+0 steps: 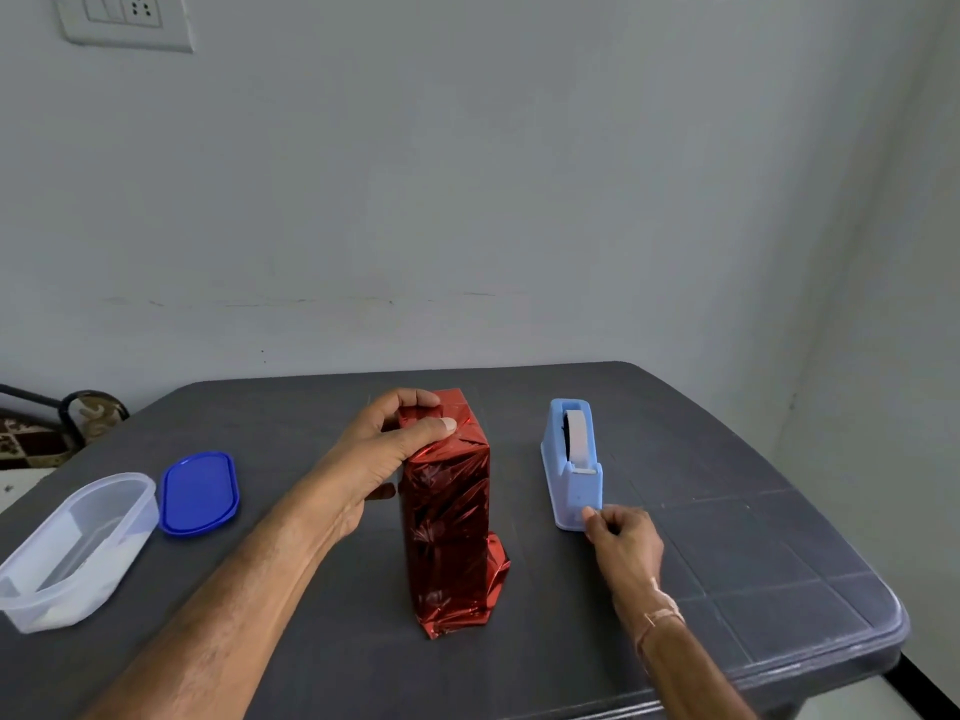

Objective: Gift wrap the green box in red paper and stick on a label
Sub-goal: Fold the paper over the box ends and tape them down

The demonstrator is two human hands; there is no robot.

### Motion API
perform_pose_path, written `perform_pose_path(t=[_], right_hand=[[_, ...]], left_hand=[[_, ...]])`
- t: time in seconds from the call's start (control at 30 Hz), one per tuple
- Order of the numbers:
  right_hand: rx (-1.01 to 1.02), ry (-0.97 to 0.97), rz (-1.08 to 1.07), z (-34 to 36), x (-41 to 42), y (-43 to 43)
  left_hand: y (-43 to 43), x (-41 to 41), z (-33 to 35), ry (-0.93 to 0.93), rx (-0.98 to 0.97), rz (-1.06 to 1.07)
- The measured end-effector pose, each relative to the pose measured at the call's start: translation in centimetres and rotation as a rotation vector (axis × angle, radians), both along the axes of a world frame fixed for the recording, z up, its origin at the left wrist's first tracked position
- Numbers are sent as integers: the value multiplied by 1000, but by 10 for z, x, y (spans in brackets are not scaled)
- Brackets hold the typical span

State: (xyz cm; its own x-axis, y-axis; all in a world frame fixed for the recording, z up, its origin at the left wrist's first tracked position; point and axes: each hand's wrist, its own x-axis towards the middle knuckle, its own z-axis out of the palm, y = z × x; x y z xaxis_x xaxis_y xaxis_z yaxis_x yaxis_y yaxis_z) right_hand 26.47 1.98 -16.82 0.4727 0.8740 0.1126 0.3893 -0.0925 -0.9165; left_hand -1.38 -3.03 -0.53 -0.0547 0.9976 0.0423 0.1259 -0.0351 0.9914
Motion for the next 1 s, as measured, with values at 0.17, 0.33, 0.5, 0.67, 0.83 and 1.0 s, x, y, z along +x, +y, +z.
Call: perform_pose_path(t=[0.17,0.33,0.5,0.67,0.83,1.0], right_hand=[[58,344,74,16,-8,-25],[160,510,571,103,-37,-44],[98,469,923,154,-61,-27],[-29,350,1042,180,-57,-7],[-208,97,1196,218,-56,9],[-338,-245,1267,250,-67,24]], left_hand=[[2,-1,5,13,16,-37],[1,4,10,-5,23,-71],[-1,4,9,-26,56,-56],[-2,-4,8,5,67,-33],[-1,2,11,31,57,-62],[-2,2,15,7,35,-86]])
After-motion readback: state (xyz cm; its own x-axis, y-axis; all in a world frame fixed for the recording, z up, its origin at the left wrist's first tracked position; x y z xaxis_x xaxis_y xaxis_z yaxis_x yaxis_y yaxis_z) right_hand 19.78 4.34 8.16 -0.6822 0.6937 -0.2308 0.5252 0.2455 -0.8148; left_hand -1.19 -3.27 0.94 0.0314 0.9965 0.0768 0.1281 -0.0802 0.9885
